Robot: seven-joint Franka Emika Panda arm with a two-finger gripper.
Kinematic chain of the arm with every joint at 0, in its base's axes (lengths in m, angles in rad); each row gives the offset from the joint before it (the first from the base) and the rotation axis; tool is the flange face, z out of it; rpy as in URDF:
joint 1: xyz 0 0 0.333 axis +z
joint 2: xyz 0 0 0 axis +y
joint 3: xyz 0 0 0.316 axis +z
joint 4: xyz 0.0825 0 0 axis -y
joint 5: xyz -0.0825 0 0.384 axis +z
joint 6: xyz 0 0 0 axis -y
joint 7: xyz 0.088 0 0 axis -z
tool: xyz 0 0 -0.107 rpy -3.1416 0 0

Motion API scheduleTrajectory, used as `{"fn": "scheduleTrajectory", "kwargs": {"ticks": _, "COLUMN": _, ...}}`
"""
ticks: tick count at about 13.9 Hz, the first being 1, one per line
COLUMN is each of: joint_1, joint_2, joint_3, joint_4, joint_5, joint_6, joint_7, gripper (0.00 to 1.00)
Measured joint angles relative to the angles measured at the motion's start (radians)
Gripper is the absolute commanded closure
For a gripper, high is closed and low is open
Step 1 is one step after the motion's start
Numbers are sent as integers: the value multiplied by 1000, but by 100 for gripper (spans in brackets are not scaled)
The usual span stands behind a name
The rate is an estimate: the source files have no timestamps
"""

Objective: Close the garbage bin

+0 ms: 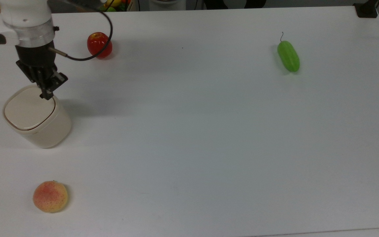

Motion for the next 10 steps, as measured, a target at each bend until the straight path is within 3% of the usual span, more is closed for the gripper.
{"fn": "scheduleTrajectory", "kwargs": {"ticks": 8, "joint_1": 285, "joint_2": -181, "joint_3": 6, "joint_4": 13, "joint_5": -1, "joint_6": -445, "joint_7": -138, "gripper": 100}}
{"fn": "scheduleTrajectory", "kwargs": {"ticks": 10, "joint_1": 329, "joint_2": -215, "joint_3": 6, "joint_4": 12, "joint_5": -1, "joint_6": -518, "joint_7": -182, "gripper": 100}}
